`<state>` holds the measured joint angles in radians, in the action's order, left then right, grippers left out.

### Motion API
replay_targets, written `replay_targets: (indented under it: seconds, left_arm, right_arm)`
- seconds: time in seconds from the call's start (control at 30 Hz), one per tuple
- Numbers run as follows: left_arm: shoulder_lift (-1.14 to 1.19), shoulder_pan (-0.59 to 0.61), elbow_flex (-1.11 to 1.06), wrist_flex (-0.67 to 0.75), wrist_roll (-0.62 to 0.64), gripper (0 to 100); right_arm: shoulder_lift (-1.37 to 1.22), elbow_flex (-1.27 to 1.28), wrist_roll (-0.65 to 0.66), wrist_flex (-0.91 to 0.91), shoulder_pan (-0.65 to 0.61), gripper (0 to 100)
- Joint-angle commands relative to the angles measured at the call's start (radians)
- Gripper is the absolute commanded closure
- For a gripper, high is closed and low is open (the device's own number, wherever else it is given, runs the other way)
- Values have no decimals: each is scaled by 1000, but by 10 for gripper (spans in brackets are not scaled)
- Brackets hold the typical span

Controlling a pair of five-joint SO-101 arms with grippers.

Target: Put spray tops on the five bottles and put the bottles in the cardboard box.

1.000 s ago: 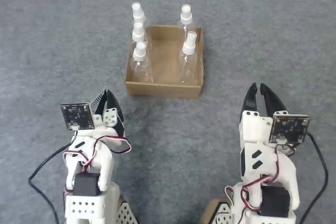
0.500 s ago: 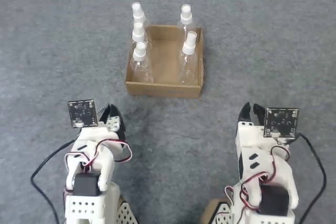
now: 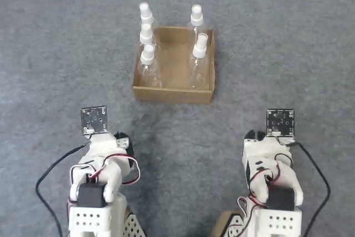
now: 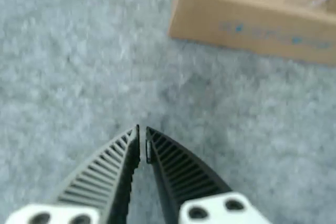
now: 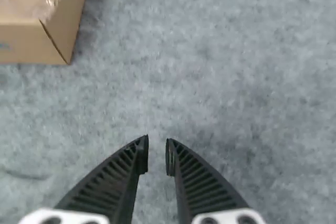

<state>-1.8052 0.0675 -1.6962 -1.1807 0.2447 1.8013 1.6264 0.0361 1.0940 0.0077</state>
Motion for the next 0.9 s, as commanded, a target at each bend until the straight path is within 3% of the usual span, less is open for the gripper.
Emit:
replay_targets:
  seconds: [0.0,0.5,0.87]
  left_arm:
    - [-20,-2,12,-35,-3,988]
    - [-20,0,12,-34,-8,988]
    - [-20,-5,12,-40,-3,988]
  right_arm:
    - [15,43,6,1,4,977]
    - [13,57,6,217,13,981]
    - [13,57,6,217,13,981]
